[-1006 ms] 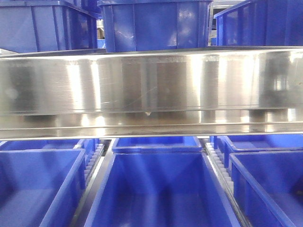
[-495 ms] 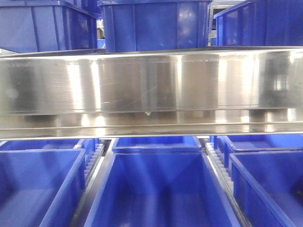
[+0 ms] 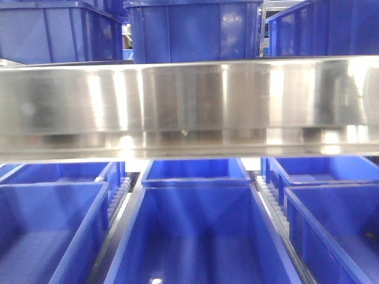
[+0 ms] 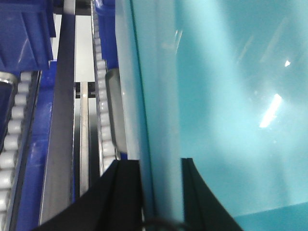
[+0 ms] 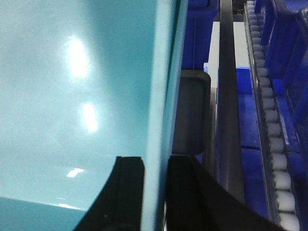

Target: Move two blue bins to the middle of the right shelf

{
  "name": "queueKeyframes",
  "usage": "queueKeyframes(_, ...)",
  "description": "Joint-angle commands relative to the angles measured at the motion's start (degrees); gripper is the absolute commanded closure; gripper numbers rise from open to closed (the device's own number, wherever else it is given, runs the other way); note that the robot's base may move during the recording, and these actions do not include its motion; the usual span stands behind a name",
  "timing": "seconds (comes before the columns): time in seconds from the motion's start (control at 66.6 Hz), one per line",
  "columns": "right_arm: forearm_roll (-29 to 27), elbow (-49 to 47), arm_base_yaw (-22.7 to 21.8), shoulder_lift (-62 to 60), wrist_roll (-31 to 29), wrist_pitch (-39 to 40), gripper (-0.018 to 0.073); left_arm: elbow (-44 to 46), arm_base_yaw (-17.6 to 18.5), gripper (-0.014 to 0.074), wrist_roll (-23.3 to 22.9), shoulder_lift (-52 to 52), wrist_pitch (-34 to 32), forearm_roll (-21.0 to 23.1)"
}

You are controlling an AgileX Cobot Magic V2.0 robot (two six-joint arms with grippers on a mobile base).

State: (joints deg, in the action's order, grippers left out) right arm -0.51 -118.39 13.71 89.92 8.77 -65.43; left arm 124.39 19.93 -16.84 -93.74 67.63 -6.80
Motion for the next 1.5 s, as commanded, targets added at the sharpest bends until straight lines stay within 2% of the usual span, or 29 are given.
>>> queueKeyframes(0.0, -3.1, -1.2, 0.3, -1.2, -0.8, 4.4, 0.0727, 0.8, 0.4, 0.0707, 0.4, 0.8, -6.3, 1.4)
queueKeyframes(1.486, -3.1, -1.2, 0.3, -1.1, -0.8, 4.5, 0.0727, 0.8, 0.4, 0.0707, 0.4, 0.8, -6.3, 1.2)
